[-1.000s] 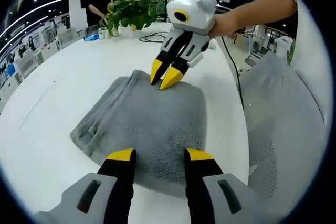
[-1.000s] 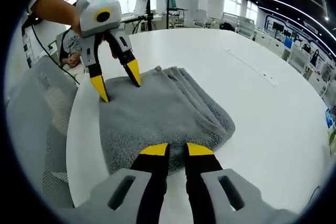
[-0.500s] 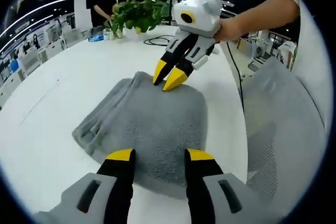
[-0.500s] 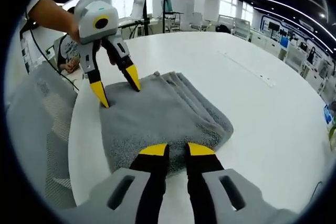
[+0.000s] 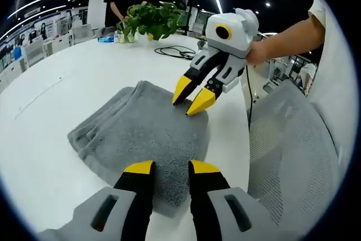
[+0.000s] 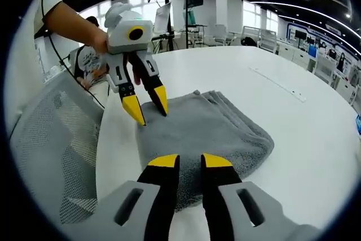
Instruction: Fold the towel on the table until its edges align and the towel forms a compact rectangular stack.
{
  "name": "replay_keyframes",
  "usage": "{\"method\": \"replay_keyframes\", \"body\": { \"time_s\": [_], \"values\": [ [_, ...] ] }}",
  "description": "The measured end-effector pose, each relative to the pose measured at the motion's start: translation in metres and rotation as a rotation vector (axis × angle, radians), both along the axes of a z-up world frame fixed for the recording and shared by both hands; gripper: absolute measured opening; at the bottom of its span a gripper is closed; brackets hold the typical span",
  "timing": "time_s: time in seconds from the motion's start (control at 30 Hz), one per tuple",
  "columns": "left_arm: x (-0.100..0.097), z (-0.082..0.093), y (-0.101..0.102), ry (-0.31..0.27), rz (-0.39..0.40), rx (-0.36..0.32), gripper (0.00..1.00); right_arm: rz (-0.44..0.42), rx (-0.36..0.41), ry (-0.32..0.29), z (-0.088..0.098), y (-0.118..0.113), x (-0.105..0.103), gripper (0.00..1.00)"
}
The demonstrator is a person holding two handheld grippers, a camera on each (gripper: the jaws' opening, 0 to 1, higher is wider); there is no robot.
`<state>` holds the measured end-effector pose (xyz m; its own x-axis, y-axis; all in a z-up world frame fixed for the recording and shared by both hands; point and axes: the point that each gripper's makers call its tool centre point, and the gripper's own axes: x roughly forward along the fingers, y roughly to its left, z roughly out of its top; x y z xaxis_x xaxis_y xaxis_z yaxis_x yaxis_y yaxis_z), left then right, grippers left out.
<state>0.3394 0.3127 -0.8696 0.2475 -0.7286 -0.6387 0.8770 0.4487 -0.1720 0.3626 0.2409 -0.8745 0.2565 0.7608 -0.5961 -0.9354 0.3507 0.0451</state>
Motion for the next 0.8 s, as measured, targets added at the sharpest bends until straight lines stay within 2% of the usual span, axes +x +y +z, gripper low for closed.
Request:
{"method": "replay_keyframes", "body": {
  "time_s": [0.2,0.27,0.3,0.37,0.4,0.6,0.8],
  "values": [
    [-0.008,0.003,-0.002,0.0,0.004,-0.021,0.24,-0.008,0.002,0.007,-0.003,-0.008,-0.003,0.15],
    [-0.011,-0.001,0.0,-0.002,-0.003,-0.002,0.23,-0.015,0.006,0.008,-0.004,-0.011,-0.003,0.15],
    [-0.012,-0.004,0.001,-0.012,-0.013,0.016,0.23,-0.016,0.0,0.01,-0.005,-0.012,-0.004,0.15],
    [-0.007,-0.012,0.008,-0.087,-0.043,0.086,0.19,-0.015,-0.002,0.006,-0.007,-0.013,-0.006,0.15],
    [-0.007,-0.014,0.009,-0.103,-0.056,0.101,0.18,-0.012,-0.012,0.005,-0.012,-0.014,-0.006,0.15],
    [-0.006,-0.021,0.007,-0.09,-0.047,0.094,0.18,0.012,-0.04,-0.034,-0.016,-0.017,-0.008,0.14],
    [-0.005,-0.019,0.007,-0.081,-0.03,0.086,0.19,-0.015,-0.038,-0.027,-0.015,-0.016,-0.009,0.14]
  ]
}}
